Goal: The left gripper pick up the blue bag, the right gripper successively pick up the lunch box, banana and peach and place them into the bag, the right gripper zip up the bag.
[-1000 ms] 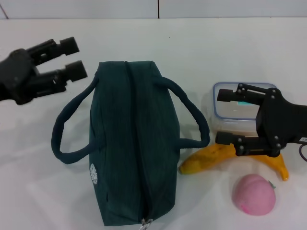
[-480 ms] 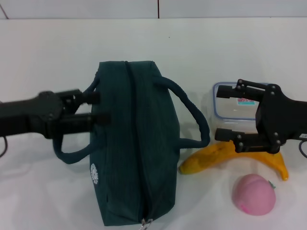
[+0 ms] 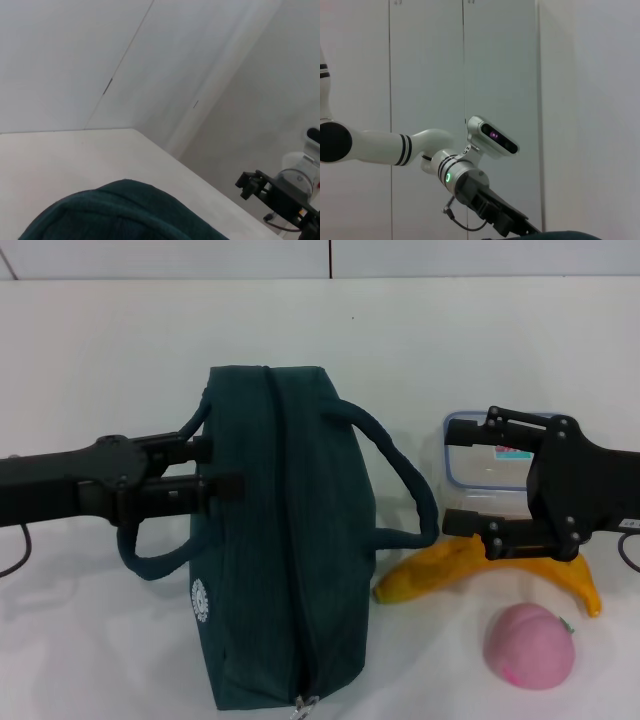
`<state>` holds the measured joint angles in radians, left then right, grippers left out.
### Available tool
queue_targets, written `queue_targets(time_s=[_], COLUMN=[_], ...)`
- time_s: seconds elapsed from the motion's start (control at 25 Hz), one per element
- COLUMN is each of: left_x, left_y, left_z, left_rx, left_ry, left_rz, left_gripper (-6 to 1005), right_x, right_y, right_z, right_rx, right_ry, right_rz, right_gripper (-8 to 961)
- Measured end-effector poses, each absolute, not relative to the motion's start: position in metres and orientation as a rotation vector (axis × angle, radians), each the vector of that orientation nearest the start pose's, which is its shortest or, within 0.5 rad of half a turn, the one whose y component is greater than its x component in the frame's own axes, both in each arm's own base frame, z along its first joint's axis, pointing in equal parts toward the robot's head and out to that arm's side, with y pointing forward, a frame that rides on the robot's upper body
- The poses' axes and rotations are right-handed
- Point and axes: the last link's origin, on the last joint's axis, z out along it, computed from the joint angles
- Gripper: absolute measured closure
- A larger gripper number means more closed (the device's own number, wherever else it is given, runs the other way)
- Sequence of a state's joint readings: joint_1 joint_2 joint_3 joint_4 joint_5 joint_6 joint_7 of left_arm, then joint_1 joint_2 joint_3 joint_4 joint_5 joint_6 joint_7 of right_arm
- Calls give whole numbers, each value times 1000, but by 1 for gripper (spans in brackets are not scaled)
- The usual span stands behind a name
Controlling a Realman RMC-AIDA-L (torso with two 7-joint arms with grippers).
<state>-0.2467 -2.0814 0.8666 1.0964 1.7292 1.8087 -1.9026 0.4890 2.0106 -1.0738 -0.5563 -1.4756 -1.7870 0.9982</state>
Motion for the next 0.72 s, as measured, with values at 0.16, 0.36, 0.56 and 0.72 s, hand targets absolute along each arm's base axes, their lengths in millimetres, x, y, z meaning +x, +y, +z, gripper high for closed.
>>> queue_targets(time_s=[0.16, 0.36, 0.56, 0.72], left_x=[-246, -247, -247, -247], left_y=[271, 277, 282, 288], left_z=[56, 53, 49, 47], left_rx=[-2710, -2682, -2669, -2656], left_ry=[-1002, -990, -974, -984], left_rz=[-927, -900, -874, -877], left_gripper=[248, 276, 303, 325], right_x=[218, 219, 220, 221], right_y=[297, 297, 298, 299], right_z=[4, 4, 3, 3], right_rx=[-2779, -2776, -2771, -2762], right_ry=[-11, -5, 7, 16], right_rz=[1177, 1178, 1165, 1161], right_gripper=[173, 175, 178, 180])
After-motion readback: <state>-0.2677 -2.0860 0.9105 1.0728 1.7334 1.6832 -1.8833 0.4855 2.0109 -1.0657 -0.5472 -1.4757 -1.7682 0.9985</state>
